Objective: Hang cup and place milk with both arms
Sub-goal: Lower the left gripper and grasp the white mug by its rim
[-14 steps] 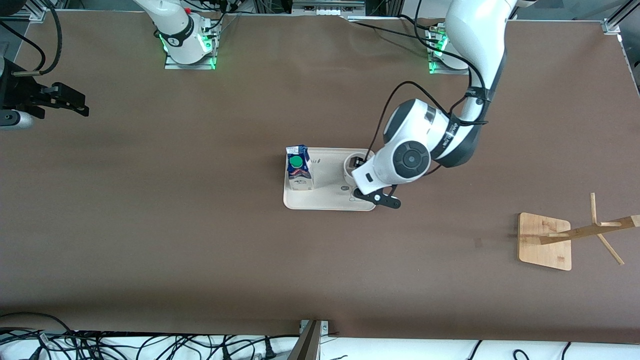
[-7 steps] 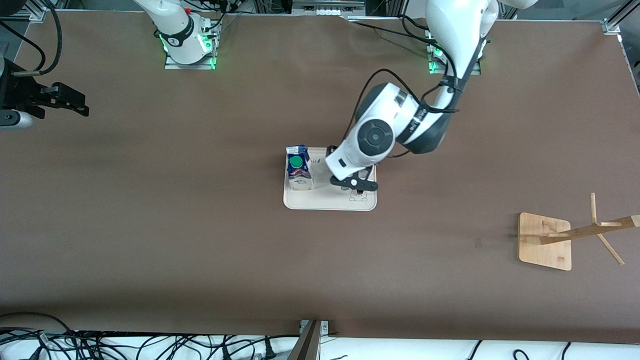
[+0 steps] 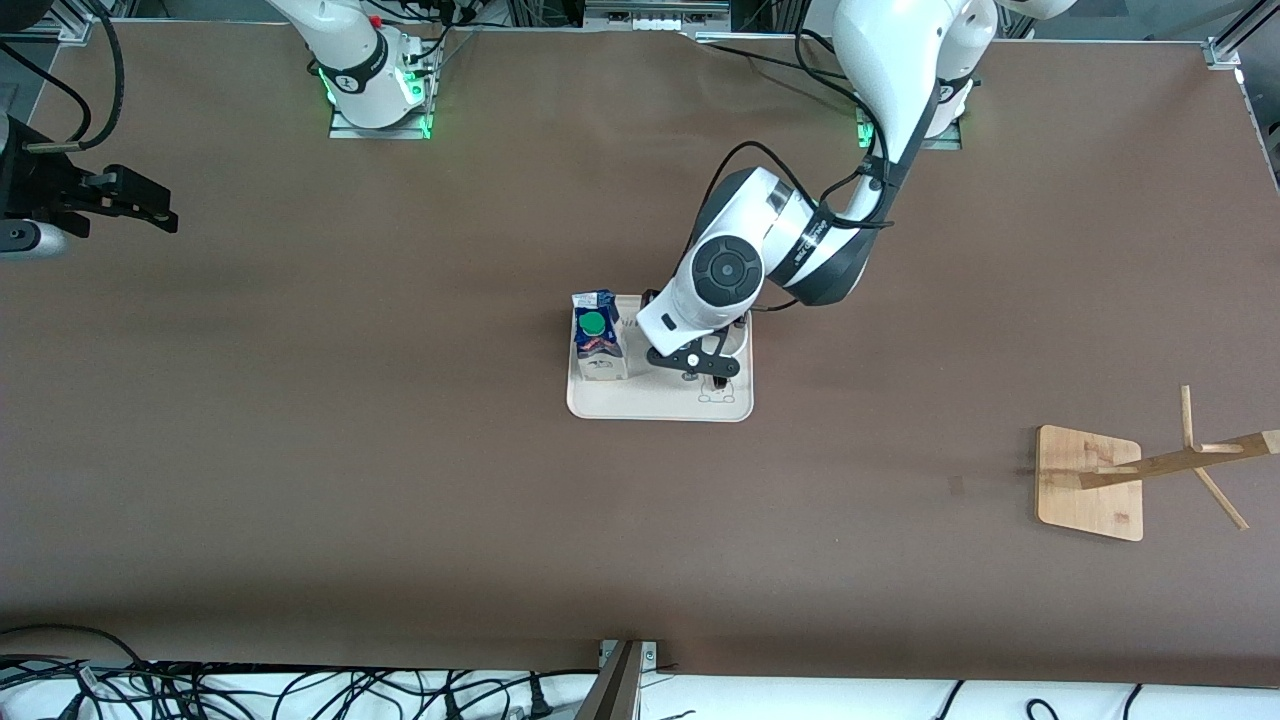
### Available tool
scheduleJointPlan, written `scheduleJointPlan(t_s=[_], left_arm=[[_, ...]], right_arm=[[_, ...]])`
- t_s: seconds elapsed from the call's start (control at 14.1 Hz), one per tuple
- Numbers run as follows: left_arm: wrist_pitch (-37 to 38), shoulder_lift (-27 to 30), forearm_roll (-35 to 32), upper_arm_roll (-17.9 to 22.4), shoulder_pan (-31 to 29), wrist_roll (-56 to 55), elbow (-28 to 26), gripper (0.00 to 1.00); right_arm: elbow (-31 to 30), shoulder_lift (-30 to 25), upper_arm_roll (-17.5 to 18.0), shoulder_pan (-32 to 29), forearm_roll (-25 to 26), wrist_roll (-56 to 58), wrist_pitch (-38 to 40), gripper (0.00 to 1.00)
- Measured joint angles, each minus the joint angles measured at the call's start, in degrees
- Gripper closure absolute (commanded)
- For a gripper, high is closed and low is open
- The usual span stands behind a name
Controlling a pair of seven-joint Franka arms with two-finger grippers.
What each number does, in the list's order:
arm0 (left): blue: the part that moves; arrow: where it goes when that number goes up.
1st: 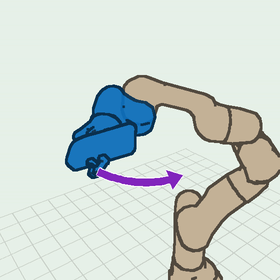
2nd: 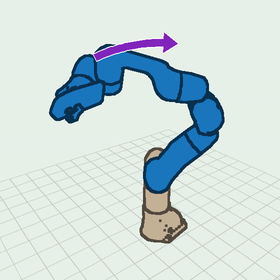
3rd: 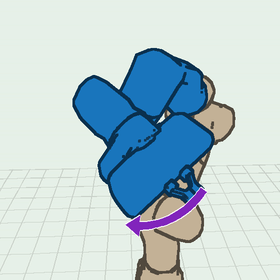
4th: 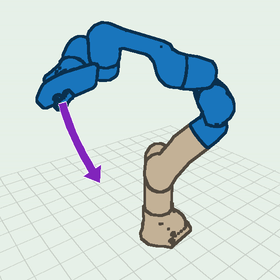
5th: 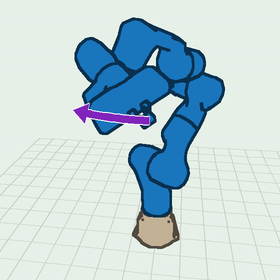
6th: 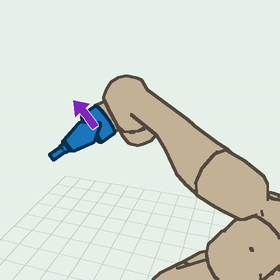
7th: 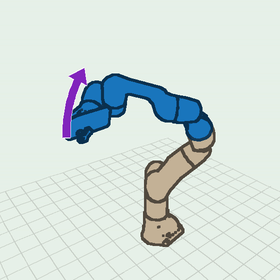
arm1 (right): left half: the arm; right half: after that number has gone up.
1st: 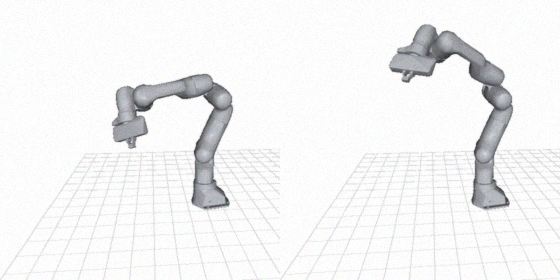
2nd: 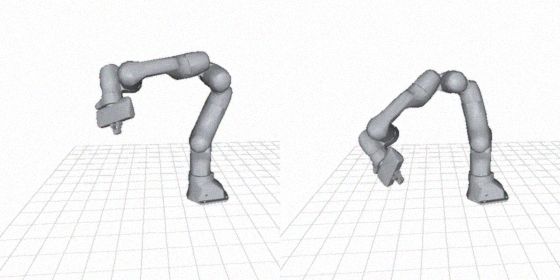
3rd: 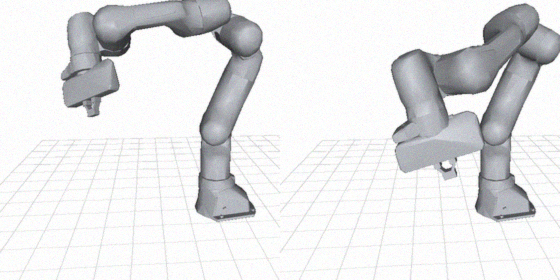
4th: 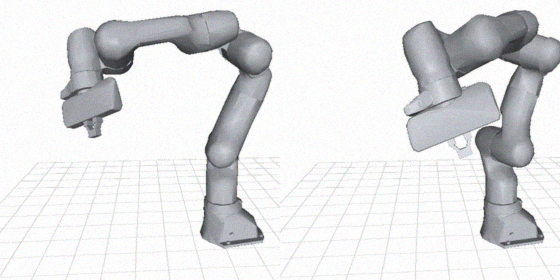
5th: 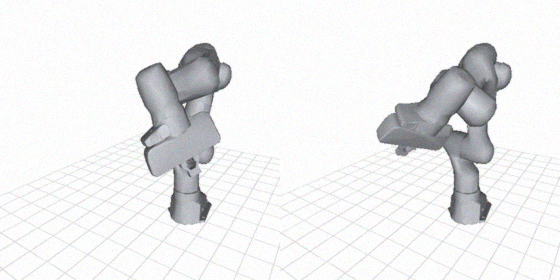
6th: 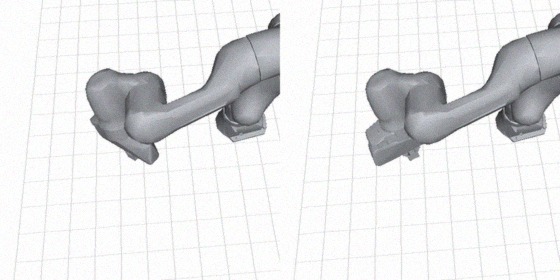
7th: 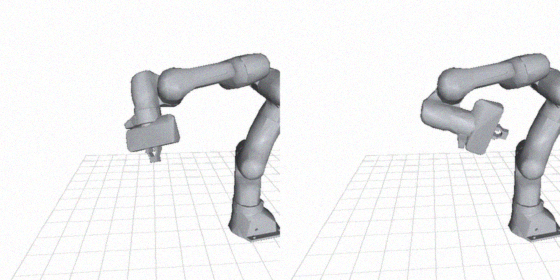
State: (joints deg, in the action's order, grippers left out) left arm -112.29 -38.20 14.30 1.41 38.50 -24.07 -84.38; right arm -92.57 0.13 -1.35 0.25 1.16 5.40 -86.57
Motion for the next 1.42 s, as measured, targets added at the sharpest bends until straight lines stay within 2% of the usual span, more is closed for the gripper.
scheduleJointPlan(t_s=[0.71, 1.2, 1.28, 1.35, 1.42], left_arm=[[-1.4, -2.56, -0.05, 0.0, 0.39, 6.4, -0.1, 0.0], [-1.44, -3.49, -0.63, -0.08, 2.78, 8.34, -0.1, 0.0], [-1.44, -3.49, -1.06, -0.08, 2.84, 8.44, -0.1, 0.05], [-1.44, -3.49, -1.4, -0.03, 2.83, 8.54, -0.1, 0.52], [-1.44, -3.49, -1.67, 0.02, 2.81, 8.63, -0.1, 0.72]], right_arm=[[0.0, 0.0, 0.0, 0.0, 0.0, 0.0, 0.0, 0.0], [0.0, 0.0, 0.0, 0.0, 0.0, 0.0, 0.0, 0.0], [0.0, 0.0, 0.0, 0.0, 0.0, 0.0, 0.0, 0.0], [0.0, 0.0, 0.0, 0.0, 0.0, 0.0, 0.0, 0.0], [0.0, 0.0, 0.0, 0.0, 0.0, 0.0, 0.0, 0.0]])
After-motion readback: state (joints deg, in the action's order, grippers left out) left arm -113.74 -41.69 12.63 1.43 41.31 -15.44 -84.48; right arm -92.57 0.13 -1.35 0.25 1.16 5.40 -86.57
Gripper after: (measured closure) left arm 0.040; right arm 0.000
